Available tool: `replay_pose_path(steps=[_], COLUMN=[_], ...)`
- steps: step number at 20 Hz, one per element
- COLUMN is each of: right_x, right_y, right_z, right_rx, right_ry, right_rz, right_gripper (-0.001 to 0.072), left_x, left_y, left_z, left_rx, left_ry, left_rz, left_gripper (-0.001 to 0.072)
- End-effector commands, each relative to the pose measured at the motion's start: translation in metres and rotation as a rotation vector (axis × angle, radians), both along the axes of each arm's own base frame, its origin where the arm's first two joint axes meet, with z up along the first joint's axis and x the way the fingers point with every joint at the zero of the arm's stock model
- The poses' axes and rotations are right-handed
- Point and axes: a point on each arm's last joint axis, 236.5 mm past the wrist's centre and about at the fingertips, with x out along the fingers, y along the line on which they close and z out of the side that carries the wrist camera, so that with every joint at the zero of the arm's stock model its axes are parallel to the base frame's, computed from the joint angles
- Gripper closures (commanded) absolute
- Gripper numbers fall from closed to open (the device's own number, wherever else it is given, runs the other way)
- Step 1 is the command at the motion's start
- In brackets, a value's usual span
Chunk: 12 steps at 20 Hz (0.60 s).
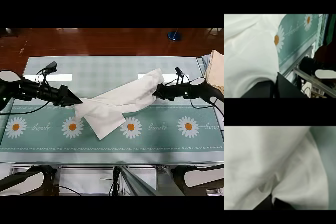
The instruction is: Fold the shirts.
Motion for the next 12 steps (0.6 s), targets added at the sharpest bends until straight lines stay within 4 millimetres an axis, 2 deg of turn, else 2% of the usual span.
replay_pose_path(steps=[1, 3, 4, 5, 7, 9, 10, 12], right_x=[0.022, 0.03, 0.033, 0.033, 0.021, -0.008, -0.029, -0.074], right_y=[0.022, 0.018, 0.011, 0.004, -0.011, -0.022, -0.027, -0.034], right_z=[0.033, 0.098, 0.142, 0.187, 0.287, 0.382, 0.424, 0.494], right_rx=[0.015, 0.004, -0.01, -0.027, -0.068, -0.121, -0.154, -0.223], right_ry=[-0.128, -0.272, -0.366, -0.462, -0.68, -0.887, -0.976, -1.114], right_rz=[0.004, 0.036, 0.035, 0.024, -0.007, -0.038, -0.058, -0.107], right_gripper=[0.0693, 0.0693, 0.0693, 0.0693, 0.0693, 0.0693, 0.0693, 0.0693], left_x=[0.002, 0.011, 0.018, 0.025, 0.03, 0.018, 0.005, -0.03], left_y=[0.0, 0.002, 0.005, 0.006, 0.011, 0.02, 0.025, 0.034], left_z=[0.007, 0.034, 0.059, 0.089, 0.17, 0.254, 0.295, 0.364], left_rx=[0.002, 0.008, 0.013, 0.004, -0.023, -0.01, 0.012, 0.067], left_ry=[-0.043, -0.142, -0.22, -0.309, -0.527, -0.759, -0.883, -1.107], left_rz=[-0.012, -0.013, -0.004, 0.007, 0.043, 0.087, 0.109, 0.161], left_gripper=[0.068, 0.0681, 0.0681, 0.0681, 0.068, 0.068, 0.068, 0.0679])
